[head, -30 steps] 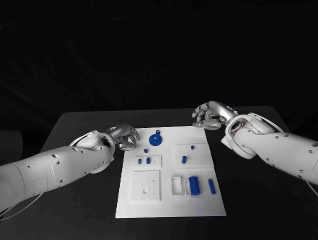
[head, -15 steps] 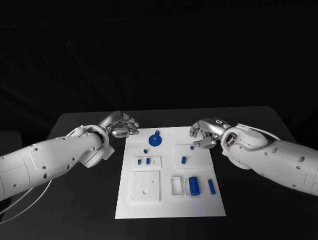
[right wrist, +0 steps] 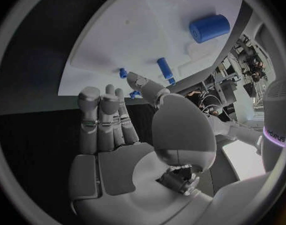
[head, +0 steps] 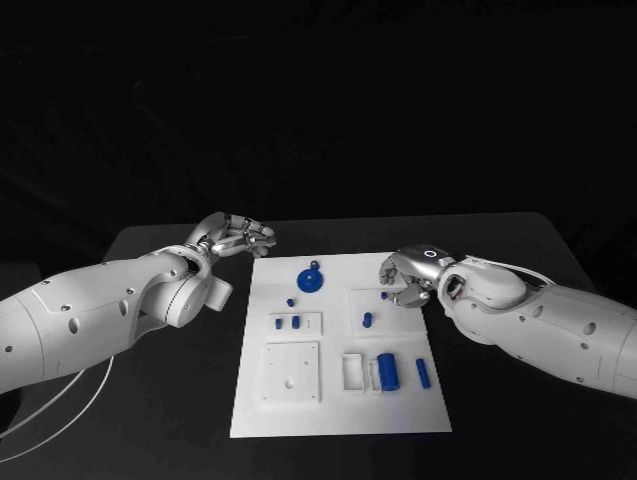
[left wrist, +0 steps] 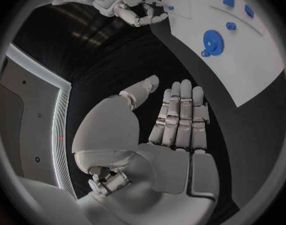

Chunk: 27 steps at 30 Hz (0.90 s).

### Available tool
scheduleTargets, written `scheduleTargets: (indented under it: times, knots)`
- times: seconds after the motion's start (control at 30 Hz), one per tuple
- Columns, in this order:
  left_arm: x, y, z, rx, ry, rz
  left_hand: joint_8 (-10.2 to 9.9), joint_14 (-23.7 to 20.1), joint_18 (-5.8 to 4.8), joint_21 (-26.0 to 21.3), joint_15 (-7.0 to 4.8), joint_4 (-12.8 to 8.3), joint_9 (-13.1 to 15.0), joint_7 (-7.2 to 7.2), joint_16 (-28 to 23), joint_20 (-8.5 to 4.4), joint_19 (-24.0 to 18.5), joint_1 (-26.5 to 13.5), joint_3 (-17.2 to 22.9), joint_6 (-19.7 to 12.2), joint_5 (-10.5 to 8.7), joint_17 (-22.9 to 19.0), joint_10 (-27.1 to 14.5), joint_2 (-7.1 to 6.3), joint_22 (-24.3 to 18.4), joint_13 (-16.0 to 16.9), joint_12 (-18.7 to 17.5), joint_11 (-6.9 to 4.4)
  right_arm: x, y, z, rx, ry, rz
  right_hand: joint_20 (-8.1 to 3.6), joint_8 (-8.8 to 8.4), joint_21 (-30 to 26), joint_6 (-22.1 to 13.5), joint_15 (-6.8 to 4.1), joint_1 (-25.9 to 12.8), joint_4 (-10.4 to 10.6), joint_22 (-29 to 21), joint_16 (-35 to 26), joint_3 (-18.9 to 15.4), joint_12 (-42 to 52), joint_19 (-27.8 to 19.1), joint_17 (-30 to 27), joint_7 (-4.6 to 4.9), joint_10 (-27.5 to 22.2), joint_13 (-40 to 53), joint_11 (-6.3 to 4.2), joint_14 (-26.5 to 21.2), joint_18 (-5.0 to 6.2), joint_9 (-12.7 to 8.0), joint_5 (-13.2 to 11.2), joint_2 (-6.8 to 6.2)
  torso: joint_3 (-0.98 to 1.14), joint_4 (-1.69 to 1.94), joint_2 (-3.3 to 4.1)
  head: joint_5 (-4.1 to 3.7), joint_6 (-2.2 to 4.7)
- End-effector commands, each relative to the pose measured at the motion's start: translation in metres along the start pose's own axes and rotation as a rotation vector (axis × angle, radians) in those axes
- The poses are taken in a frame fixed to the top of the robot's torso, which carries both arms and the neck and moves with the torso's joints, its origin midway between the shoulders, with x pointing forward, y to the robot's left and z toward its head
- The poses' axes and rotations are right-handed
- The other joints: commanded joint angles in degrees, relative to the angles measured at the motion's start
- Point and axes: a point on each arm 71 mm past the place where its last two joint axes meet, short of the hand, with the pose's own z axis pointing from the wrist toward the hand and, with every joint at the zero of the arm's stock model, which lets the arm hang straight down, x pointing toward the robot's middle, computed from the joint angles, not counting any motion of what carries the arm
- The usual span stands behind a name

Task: Assemble the parts on the task board

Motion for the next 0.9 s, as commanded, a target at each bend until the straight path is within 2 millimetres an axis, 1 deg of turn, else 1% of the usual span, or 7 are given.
scheduleTargets:
  times: [0.03, 0.07, 0.3, 0.5, 0.6, 0.73, 0.9]
  knots:
    - [0.003, -0.004, 0.000, 0.032, 0.018, -0.068, 0.3, 0.1, -1.12, -0.3, 0.50, -0.2, -0.1, 0.02, -0.4, 0.17, -0.4, -0.1, -0.3, -0.3, -0.23, 0.1, -0.4, 0.73, -0.1, -0.1, -0.3, 0.08, 0.002, 0.001, 0.001, 0.012, 0.001, -0.051, 0.04, -0.24, -0.3, -0.3, 0.24, 0.2, 0.3, -0.1, 0.2, 1.1, -0.8, 0.5, -0.3, 0.07, 0.4, -0.7, 0.11, 0.4, 5.15, -0.3, -1.5, -1.05, 0.01, -0.03, 0.07, -0.12, 0.01]
    - [0.004, -0.005, 0.000, 0.033, 0.023, -0.073, 0.3, 0.1, -1.11, -0.4, 0.54, -0.2, -0.1, 0.02, -0.6, 0.21, -0.4, -0.1, -0.4, -0.4, -0.25, 0.2, -0.4, 0.80, -0.1, -0.1, -0.3, 0.08, 0.003, 0.002, 0.002, 0.011, 0.005, -0.052, 0.07, -0.24, -0.4, -0.2, 0.28, 0.3, 0.6, -0.1, 0.4, 1.6, -1.1, 0.6, -0.4, 0.03, 0.6, -1.2, 0.15, 0.4, 5.15, -0.5, -1.7, -1.30, 0.00, -0.01, 0.07, -0.13, 0.01]
    - [0.006, -0.006, 0.000, 0.037, 0.029, -0.085, 0.4, 0.2, -1.07, -0.5, 0.58, -0.3, -0.1, 0.03, -1.0, 0.27, -0.3, -0.3, -0.5, -0.4, -0.32, 0.3, -0.4, 0.93, -0.1, -0.1, -0.3, 0.08, 0.013, 0.006, 0.005, 0.009, 0.020, -0.057, 0.08, -0.04, -0.5, 0.1, 0.21, 0.4, 1.0, -0.1, 0.6, 2.2, -1.5, 0.7, -0.7, -0.04, 1.4, -1.8, 0.07, 0.4, 5.15, -0.7, -2.2, -1.36, -0.01, 0.02, 0.11, 0.19, -0.11]
    - [0.006, -0.006, 0.000, 0.034, 0.029, -0.093, 0.4, 0.3, -1.04, -0.7, 0.61, -0.3, -0.2, 0.05, -1.3, 0.31, -0.3, -0.4, -0.6, -0.5, -0.44, 0.4, -0.4, 1.04, -0.1, -0.2, -0.3, 0.11, 0.021, 0.012, 0.006, 0.004, 0.008, -0.050, 0.04, 0.58, -0.6, 1.4, -0.36, 0.8, 1.4, 0.1, 0.9, 3.9, -1.3, 0.8, -1.2, -0.11, 3.6, -2.4, -0.51, 0.3, 5.15, -1.0, -3.6, -1.05, 0.06, 0.03, 0.13, 0.47, -0.44]
    - [0.006, -0.006, 0.000, 0.033, 0.031, -0.094, 0.4, 0.3, -1.03, -0.7, 0.62, -0.4, -0.2, 0.06, -1.5, 0.32, -0.3, -0.4, -0.7, -0.5, -0.49, 0.5, -0.5, 1.06, -0.1, -0.2, -0.3, 0.13, 0.023, 0.013, 0.007, 0.003, 0.010, -0.057, -0.11, 1.08, -0.4, 2.4, -0.89, 1.2, 1.6, 0.3, 1.1, 5.1, -0.7, 1.1, -1.4, -0.47, 5.3, -2.0, -1.08, 0.3, 5.15, -1.0, -4.7, -0.88, 0.04, 0.06, 0.13, 0.51, -0.58]
    - [0.006, -0.006, -0.001, 0.032, 0.034, -0.095, 0.5, 0.4, -1.02, -0.8, 0.63, -0.4, -0.2, 0.06, -1.6, 0.33, -0.3, -0.5, -0.7, -0.6, -0.57, 0.5, -0.5, 1.08, -0.1, -0.2, -0.4, 0.14, 0.025, 0.013, 0.008, 0.012, 0.010, -0.072, -0.33, 1.44, -0.1, 3.2, -1.25, 1.8, 1.8, 0.7, 1.5, 6.9, -0.5, 1.2, -1.6, -0.80, 6.3, -1.6, -1.44, 0.3, 5.15, -1.0, -6.5, -0.63, 0.03, 0.02, 0.13, 0.58, -0.68]
    - [0.007, -0.006, -0.001, 0.031, 0.036, -0.095, 0.5, 0.5, -1.00, -0.8, 0.62, -0.4, -0.2, 0.07, -1.7, 0.33, -0.2, -0.6, -0.8, -0.6, -0.68, 0.6, -0.5, 1.11, -0.1, -0.2, -0.4, 0.15, 0.026, 0.013, 0.008, 0.020, 0.006, -0.099, -0.57, 2.01, 0.3, 4.4, -1.67, 2.3, 2.2, 1.2, 1.9, 8.8, -0.1, 1.3, -1.8, -1.29, 7.5, -0.9, -1.87, 0.3, 5.15, -0.9, -7.3, -0.06, 0.06, -0.02, 0.10, 0.67, -0.78]
